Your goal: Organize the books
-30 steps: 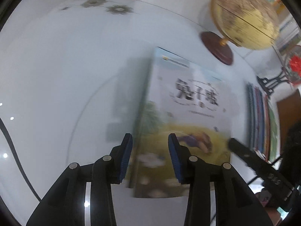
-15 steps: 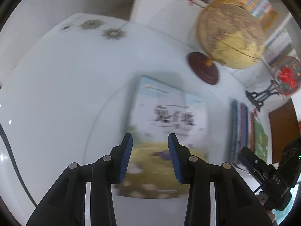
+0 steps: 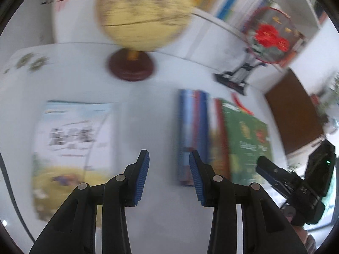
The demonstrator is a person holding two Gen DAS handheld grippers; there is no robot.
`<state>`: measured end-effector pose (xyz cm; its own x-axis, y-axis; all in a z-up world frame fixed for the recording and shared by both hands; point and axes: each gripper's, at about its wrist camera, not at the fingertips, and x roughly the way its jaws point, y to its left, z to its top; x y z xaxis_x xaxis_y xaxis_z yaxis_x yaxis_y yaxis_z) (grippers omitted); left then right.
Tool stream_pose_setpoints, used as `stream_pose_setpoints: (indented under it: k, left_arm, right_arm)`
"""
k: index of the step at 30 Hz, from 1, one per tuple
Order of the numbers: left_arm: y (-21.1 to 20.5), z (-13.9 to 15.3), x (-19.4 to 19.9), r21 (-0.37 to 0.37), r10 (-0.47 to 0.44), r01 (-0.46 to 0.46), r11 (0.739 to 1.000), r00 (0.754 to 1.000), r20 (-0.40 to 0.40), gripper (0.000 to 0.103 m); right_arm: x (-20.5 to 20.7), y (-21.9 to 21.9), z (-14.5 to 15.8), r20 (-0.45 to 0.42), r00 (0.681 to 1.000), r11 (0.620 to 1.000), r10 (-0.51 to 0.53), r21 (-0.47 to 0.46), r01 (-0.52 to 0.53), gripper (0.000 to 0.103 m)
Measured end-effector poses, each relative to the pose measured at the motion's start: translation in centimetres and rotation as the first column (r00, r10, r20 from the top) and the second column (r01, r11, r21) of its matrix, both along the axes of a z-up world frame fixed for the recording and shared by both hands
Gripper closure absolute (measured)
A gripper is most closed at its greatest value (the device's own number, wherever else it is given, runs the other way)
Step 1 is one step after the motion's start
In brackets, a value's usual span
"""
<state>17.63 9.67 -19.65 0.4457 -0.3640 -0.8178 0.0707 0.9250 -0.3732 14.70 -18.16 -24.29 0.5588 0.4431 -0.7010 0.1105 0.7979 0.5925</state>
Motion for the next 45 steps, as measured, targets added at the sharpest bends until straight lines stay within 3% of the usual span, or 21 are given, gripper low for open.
stream_pose_setpoints:
  k: [5,11,18,21,27,32,35,39,42,45]
  left_arm:
    - [-5.9,-0.8,0.9,-0.07,-0.081,0.08,0.994,0.997,-0.007,0.066]
    - [-11.6,-2.8,2.3,-0.099,-0.145,0.141,0.985,0.989,-0.033,0.066]
    - [-14.8,-5.0,3.2,-0.067,-0.201,0.197,0.978,0.978,-0.063,0.066]
    - [-15.3,-6.0,3.5,-0.047,-0.198,0.195,0.98,0.976,-0.087,0.066]
    - [-15.0,-6.2,3.6,-0.09,-0.225,0.221,0.971,0.974,-0.04,0.056]
    - [-15.1,-6.3,3.6,-0.089,-0.22,0.217,0.972,0.975,-0.015,0.056]
    - [-15.9,-6.2,3.7,-0.037,-0.239,0.238,0.97,0.971,-0.01,0.055]
    - [-16.3,-6.2,3.3,0.001,-0.254,0.254,0.967,0.967,0.013,0.053]
    - [-16.1,-6.3,3.2,-0.017,-0.247,0.247,0.969,0.969,0.02,0.053]
    - [-15.7,-6.3,3.4,-0.047,-0.235,0.235,0.971,0.972,0.007,0.053]
  right_arm:
    - [-0.3,-6.0,-0.3,0.006,0.998,0.998,-0.065,-0.01,0.065,0.041]
    - [0.0,-11.3,-1.9,-0.027,0.993,0.993,-0.118,-0.006,0.118,0.041]
    - [0.9,-13.9,-3.7,-0.04,0.992,0.992,-0.124,-0.001,0.124,0.041]
    - [1.5,-14.2,-4.7,-0.047,0.992,0.993,-0.119,0.01,0.12,0.041]
    - [2.6,-14.0,-6.4,-0.071,0.993,0.995,-0.094,0.031,0.097,0.04]
    - [2.5,-14.3,-6.8,-0.027,0.997,0.994,-0.078,0.071,0.08,0.032]
    - [2.7,-14.2,-6.8,-0.013,0.999,0.997,-0.04,0.06,0.04,0.031]
    - [3.2,-14.2,-6.9,-0.02,1.0,0.997,-0.005,0.082,0.006,0.019]
    - [3.4,-14.0,-6.9,-0.003,1.0,0.995,0.02,0.099,-0.02,0.012]
    - [3.5,-13.3,-6.7,0.004,0.998,0.997,0.057,0.055,-0.057,0.009]
